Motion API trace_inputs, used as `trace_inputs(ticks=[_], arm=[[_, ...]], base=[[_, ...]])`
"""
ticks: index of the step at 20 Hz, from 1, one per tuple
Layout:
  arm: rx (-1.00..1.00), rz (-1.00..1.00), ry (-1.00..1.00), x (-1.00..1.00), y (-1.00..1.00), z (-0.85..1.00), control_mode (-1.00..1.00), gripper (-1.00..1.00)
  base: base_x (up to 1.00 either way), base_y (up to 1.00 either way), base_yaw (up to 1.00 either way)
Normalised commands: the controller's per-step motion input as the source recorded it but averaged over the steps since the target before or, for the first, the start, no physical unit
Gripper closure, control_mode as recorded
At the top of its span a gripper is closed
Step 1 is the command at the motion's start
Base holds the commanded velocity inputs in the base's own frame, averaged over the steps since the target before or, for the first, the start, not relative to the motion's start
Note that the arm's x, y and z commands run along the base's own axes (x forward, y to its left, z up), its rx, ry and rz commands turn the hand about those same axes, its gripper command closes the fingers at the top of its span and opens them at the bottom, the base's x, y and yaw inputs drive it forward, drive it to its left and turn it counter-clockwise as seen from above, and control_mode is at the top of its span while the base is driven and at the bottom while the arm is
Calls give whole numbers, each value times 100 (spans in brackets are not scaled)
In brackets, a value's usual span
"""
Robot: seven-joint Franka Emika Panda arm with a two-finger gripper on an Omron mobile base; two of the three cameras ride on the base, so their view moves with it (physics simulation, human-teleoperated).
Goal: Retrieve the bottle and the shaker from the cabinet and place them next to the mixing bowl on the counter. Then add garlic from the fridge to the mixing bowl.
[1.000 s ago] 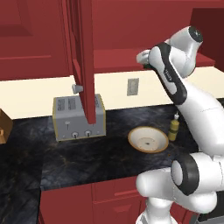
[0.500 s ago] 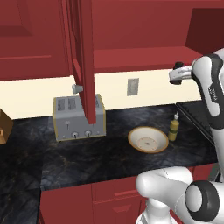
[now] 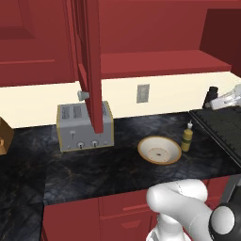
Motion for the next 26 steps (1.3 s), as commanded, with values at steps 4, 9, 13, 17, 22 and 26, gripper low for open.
trace_inputs(ticks=[4,9,13,17,22,26], arm=[[0,28,-11,-12,-15,-68,-100,100],[0,25,-11,-7,-1,-37,-100,100],[0,19,-3,-6,0,-31,-100,100],[0,20,-1,0,7,-44,-100,100],[0,19,0,0,0,-78,-100,100],[0,14,0,3,-1,-77,-100,100]], base=[[0,0,0],[0,0,0],[0,0,0],[0,0,0],[0,0,0],[0,0,0]])
